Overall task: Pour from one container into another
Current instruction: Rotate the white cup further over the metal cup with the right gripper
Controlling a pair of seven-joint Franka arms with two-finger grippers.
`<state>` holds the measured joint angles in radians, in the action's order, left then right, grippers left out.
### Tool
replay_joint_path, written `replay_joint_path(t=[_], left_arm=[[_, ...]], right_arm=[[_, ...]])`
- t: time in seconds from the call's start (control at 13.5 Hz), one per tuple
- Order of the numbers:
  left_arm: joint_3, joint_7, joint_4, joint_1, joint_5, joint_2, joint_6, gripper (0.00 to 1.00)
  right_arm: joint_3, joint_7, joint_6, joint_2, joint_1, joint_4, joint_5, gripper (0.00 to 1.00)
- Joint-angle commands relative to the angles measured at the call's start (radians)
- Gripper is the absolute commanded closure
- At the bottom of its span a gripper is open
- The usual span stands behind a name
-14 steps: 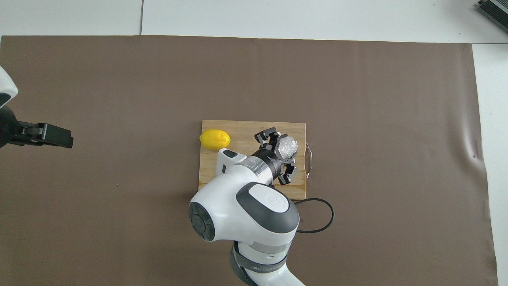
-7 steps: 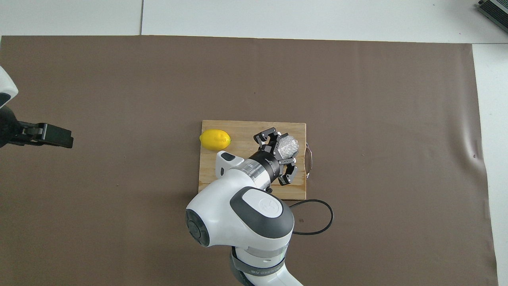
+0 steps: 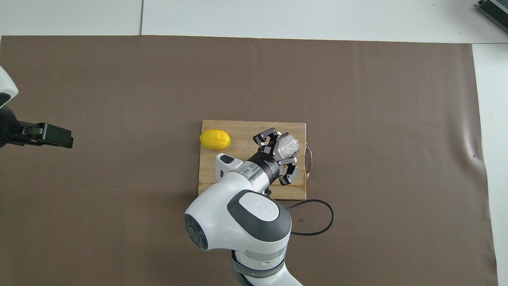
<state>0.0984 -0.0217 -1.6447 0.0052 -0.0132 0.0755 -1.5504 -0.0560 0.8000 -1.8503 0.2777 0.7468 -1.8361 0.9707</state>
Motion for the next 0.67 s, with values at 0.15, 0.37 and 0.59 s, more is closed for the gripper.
replay_joint_path(t=[0.15, 0.37, 0.59], left_arm=[[-0.002, -0.004, -0.018, 0.002, -0.010, 0.023, 0.009, 0.00], [-0.003, -0.004, -0.018, 0.002, -0.010, 0.023, 0.009, 0.00], [-0.003, -0.003, -0.018, 0.004, -0.010, 0.023, 0.009, 0.00]], right_arm=[[-0.005, -0.028, 0.029, -0.012, 0.002, -0.025, 0.045, 0.86], [-0.008, -0.021, 0.026, -0.012, -0.001, -0.016, 0.033, 0.85], [-0.008, -0.018, 0.013, -0.023, -0.017, -0.011, -0.013, 0.86]])
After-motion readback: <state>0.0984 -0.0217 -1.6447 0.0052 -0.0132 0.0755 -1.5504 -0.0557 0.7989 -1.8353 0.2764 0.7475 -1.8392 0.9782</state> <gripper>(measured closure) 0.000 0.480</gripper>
